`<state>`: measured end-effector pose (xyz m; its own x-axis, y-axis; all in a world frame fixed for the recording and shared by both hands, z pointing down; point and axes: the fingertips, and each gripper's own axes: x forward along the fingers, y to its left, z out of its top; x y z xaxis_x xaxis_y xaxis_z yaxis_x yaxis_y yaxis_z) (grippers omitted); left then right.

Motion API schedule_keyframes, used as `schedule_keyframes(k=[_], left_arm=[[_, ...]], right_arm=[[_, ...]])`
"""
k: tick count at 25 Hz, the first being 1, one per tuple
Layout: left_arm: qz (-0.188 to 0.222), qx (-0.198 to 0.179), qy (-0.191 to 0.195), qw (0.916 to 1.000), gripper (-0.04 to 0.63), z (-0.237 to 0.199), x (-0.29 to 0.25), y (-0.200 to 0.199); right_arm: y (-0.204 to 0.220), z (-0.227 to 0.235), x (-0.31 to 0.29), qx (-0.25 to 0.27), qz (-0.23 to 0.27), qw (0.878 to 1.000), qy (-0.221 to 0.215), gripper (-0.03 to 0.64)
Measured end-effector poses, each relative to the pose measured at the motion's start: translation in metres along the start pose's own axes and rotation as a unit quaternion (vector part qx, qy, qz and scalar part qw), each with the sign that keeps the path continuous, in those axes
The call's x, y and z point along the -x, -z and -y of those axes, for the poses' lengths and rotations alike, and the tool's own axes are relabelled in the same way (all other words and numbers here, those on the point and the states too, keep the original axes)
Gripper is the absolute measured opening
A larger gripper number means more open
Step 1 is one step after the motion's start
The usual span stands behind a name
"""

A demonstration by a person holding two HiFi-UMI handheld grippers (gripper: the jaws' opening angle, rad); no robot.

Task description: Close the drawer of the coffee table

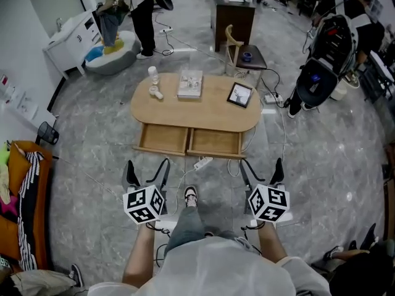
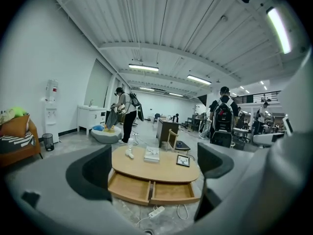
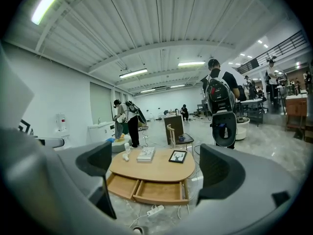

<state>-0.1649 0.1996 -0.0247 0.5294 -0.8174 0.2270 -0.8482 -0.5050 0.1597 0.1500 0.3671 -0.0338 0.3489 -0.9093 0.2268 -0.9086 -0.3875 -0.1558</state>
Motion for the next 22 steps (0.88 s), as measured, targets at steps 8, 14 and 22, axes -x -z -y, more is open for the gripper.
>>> schedule_keyframes(k=[8, 14, 22], left_arm=[[-0.001, -0.008, 0.024, 0.9997, 0.54, -0.027, -0.118, -0.044], [0.0, -0.016, 0.042, 0.999, 0.54, -0.055, -0.21, -0.079], [-0.014, -0.029, 0.069, 0.9971, 0.54, -0.065, -0.305, -0.098]], right_arm=[[-0.035, -0.018, -0.102, -0.001, 0.006, 1.0, 0.019, 0.566], [-0.065, -0.021, -0.18, -0.011, 0.021, 0.998, 0.056, 0.568], [-0.078, -0.026, -0.253, -0.019, 0.019, 0.996, 0.082, 0.568]])
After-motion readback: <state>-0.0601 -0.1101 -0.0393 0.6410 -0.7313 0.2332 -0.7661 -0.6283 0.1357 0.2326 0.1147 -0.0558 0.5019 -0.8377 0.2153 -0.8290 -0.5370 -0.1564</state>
